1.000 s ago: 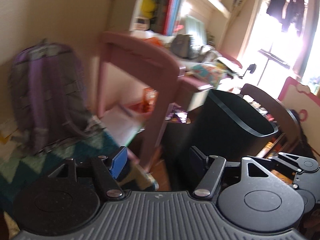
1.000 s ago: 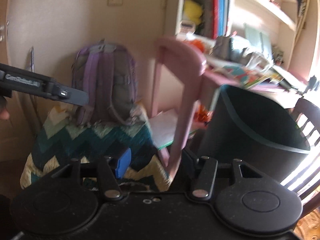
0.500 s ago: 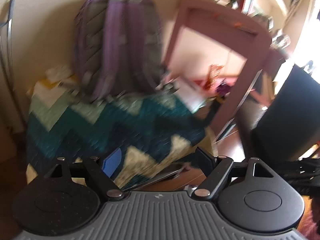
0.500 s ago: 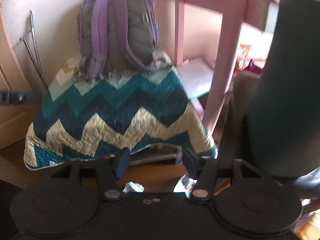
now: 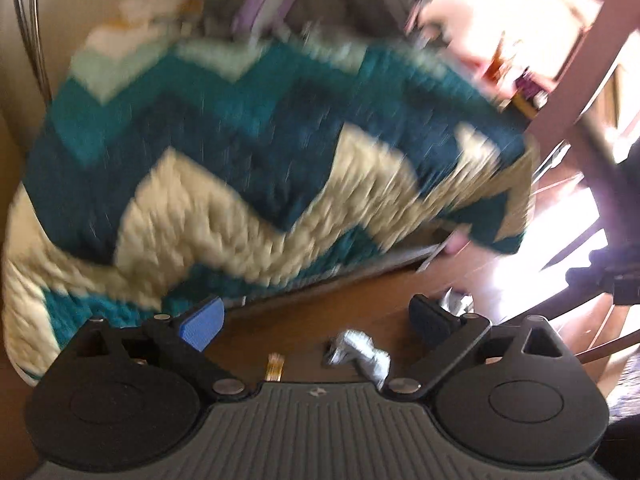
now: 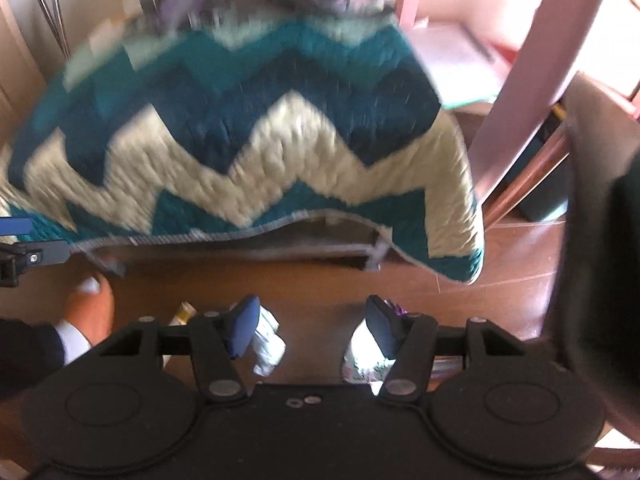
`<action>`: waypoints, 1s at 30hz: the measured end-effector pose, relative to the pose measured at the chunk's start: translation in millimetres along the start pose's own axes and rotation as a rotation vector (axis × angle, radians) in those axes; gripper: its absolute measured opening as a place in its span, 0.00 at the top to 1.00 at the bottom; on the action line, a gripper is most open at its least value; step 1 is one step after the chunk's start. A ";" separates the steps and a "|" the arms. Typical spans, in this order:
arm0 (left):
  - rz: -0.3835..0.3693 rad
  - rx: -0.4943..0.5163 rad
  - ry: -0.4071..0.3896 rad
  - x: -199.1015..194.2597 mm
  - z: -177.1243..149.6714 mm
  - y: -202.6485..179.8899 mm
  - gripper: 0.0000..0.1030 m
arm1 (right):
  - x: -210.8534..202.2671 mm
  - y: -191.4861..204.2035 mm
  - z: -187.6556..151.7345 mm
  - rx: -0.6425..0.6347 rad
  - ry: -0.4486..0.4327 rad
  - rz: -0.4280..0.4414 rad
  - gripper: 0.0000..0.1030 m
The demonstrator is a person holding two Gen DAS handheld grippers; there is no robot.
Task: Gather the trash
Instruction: 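Move both open tools down toward the trash on the floor under the bench, then grasp the oat snack stick with the left gripper while the right grasps the cookie snack bag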
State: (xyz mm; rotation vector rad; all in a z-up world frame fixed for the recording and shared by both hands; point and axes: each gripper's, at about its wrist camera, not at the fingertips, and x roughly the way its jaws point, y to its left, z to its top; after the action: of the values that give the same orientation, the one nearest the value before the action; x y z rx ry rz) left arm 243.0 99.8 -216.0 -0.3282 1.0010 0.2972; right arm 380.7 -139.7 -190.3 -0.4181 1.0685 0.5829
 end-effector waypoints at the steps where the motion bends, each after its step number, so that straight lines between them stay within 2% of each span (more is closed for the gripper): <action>1: 0.009 -0.007 0.022 12.8 -5.3 1.1 0.03 | 16.1 -1.5 -0.4 0.003 0.023 -0.007 0.44; 5: 0.054 -0.026 0.118 66.1 -26.3 4.2 0.03 | 77.9 -10.0 -4.0 0.025 0.118 -0.031 0.44; 9: 0.127 0.037 0.209 122.0 -51.9 8.7 0.03 | 134.7 -21.2 -14.2 0.051 0.209 -0.047 0.44; 13: 0.170 0.037 0.314 176.5 -74.9 22.8 0.03 | 182.6 -28.2 -27.2 0.061 0.287 -0.065 0.44; 17: 0.211 0.080 0.368 219.8 -95.5 26.0 0.03 | 223.2 -36.3 -36.8 0.081 0.341 -0.091 0.44; 24: 0.179 0.165 0.484 278.0 -133.6 26.6 0.03 | 291.0 -58.9 -54.6 0.185 0.417 -0.159 0.44; 30: 0.166 0.133 0.534 306.1 -155.1 39.3 0.05 | 323.3 -63.1 -73.4 0.244 0.457 -0.153 0.44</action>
State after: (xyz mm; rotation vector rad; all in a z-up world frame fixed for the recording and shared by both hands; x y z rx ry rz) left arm 263.7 101.8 -560.8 -0.2053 1.5718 0.2976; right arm 484.8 -153.7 -511.1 -0.4231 1.5100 0.2166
